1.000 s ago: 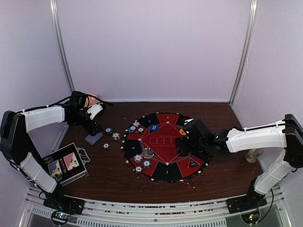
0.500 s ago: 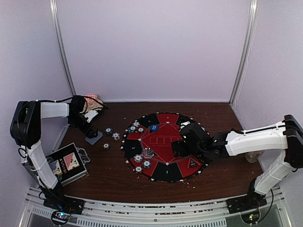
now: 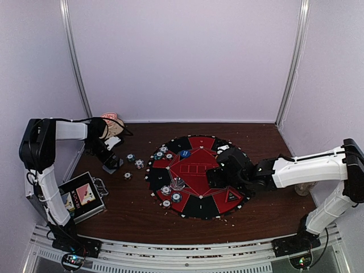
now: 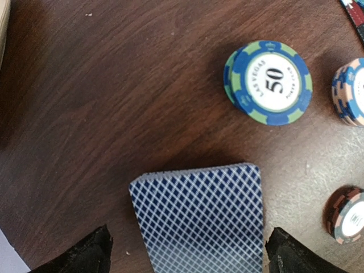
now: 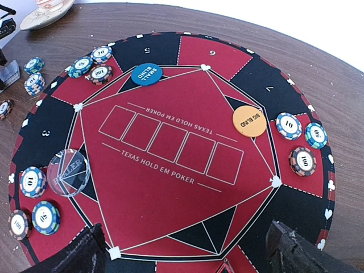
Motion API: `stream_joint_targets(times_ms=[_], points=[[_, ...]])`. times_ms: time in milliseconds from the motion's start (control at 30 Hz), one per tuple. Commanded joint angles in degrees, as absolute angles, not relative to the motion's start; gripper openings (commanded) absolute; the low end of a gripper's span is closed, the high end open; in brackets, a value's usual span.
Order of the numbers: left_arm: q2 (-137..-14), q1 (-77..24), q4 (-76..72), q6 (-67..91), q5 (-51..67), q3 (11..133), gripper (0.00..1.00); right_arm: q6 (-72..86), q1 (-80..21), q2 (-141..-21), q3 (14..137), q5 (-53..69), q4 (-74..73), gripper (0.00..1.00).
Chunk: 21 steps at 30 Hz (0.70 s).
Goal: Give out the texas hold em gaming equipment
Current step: Pick up the face-down deck piles from the center of the board.
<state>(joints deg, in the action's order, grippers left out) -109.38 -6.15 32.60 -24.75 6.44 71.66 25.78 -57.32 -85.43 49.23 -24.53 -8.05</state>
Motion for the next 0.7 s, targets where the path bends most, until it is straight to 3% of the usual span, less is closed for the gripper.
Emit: stream_joint_targets(times_ms=[0, 667], points=[[-112.28, -5.41, 36.16, -26.48, 6.48, 75.07, 0.98, 25.41, -57.85, -84.38, 49.39, -26.55, -7.71, 1.0], [-118.97, -5.39, 46.01, -28.88, -1.34, 78.61, 0.91, 25.05, -58.6, -84.73, 49.66, -27.47, -7.82, 1.0]])
